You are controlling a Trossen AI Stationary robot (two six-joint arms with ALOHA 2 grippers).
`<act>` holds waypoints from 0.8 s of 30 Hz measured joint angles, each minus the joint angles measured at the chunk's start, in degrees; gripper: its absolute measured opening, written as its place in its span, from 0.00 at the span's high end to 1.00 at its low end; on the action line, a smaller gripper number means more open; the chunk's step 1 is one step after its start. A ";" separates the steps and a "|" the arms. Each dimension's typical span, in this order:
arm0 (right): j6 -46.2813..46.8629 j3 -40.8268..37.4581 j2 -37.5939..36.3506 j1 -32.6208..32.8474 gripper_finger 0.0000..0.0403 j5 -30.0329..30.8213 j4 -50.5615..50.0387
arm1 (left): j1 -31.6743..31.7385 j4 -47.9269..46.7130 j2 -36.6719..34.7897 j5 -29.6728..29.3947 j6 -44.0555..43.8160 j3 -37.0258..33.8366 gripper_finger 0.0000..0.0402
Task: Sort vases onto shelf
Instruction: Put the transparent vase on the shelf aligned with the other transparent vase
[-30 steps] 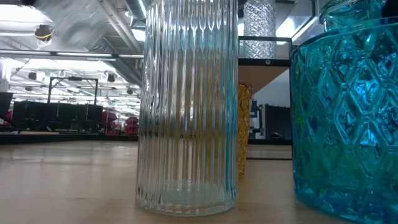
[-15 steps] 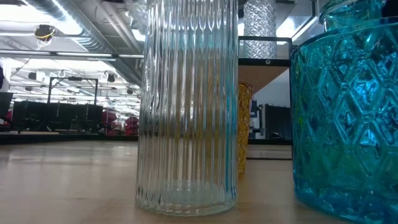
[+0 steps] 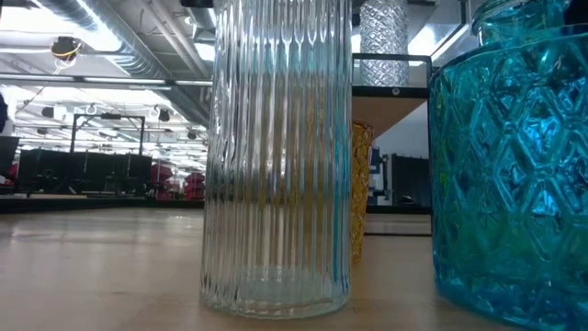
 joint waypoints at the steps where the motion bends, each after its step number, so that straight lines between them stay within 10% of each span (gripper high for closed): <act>1: -0.02 0.00 0.30 0.08 0.65 0.88 0.03 | 0.13 0.13 0.15 0.31 -0.06 -0.27 0.96; 24: 2.00 0.00 0.87 -0.06 0.65 7.06 -8.24 | 0.32 1.21 10.08 3.23 -1.49 -1.53 0.89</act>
